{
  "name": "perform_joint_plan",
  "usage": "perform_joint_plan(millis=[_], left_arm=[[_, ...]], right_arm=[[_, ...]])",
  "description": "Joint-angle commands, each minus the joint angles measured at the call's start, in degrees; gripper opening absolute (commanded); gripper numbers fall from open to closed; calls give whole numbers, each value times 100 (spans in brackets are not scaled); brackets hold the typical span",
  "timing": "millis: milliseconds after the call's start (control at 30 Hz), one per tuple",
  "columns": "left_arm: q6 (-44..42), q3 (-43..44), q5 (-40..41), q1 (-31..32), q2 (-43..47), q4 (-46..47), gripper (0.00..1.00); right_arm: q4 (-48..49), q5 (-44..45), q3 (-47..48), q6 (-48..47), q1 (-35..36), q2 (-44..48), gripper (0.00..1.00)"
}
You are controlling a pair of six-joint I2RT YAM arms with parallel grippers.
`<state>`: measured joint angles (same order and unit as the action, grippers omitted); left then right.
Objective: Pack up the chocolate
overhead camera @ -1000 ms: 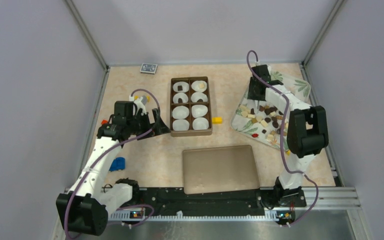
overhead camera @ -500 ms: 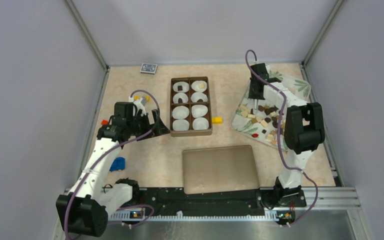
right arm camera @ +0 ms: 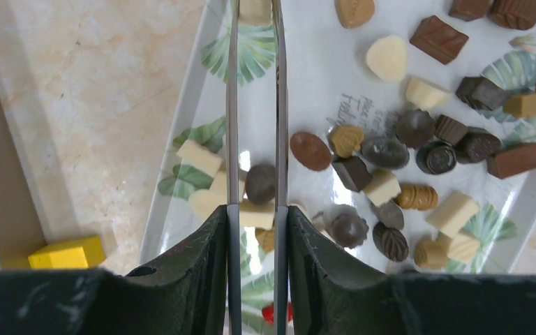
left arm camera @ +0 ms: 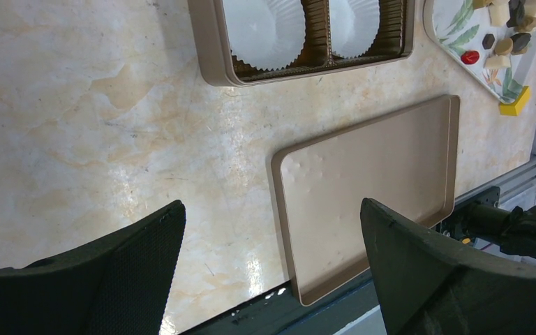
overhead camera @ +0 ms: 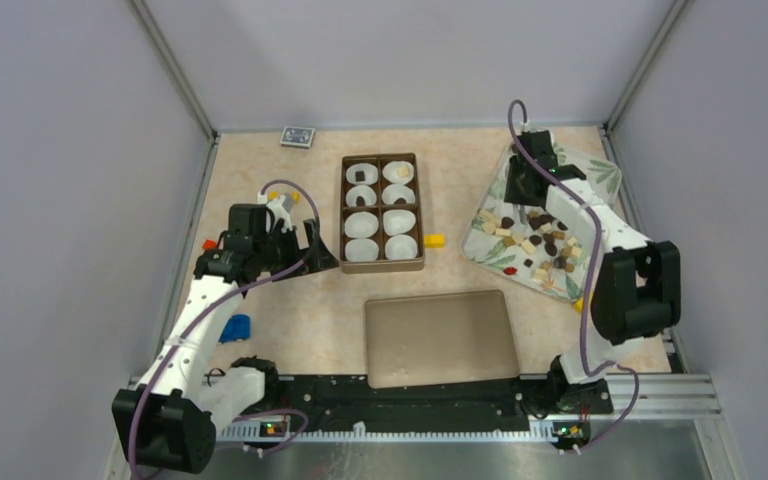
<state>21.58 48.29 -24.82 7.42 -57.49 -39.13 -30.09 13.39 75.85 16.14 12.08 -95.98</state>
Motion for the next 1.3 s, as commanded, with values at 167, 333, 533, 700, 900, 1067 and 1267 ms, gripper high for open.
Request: perform_joint_plan(millis=[167, 333, 533, 700, 900, 1067, 1267], left_arm=[[-83, 31, -28, -13, 24, 160, 99], [-67, 53, 41, -13, -17, 161, 99], [-77, 176, 287, -13, 45, 79, 99], [94, 291, 911, -21, 56, -228, 99], [173, 356, 988, -20, 283, -269, 99], [153, 305, 988, -21, 402, -323, 99], [161, 262, 1043, -21, 485, -371, 99]], right_arm=[[-67, -214, -889, 56, -48, 1754, 12], [-155, -997, -1293, -65, -27, 2607, 12], [-316, -1457, -1295, -1, 983, 3138, 12], [101, -1269, -1070, 380, 2551, 2561, 12], [511, -809, -406, 373, 3593, 1344, 12], [692, -442, 102, 250, 3793, 667, 13], [657, -226, 416, 77, 3794, 97, 15]])
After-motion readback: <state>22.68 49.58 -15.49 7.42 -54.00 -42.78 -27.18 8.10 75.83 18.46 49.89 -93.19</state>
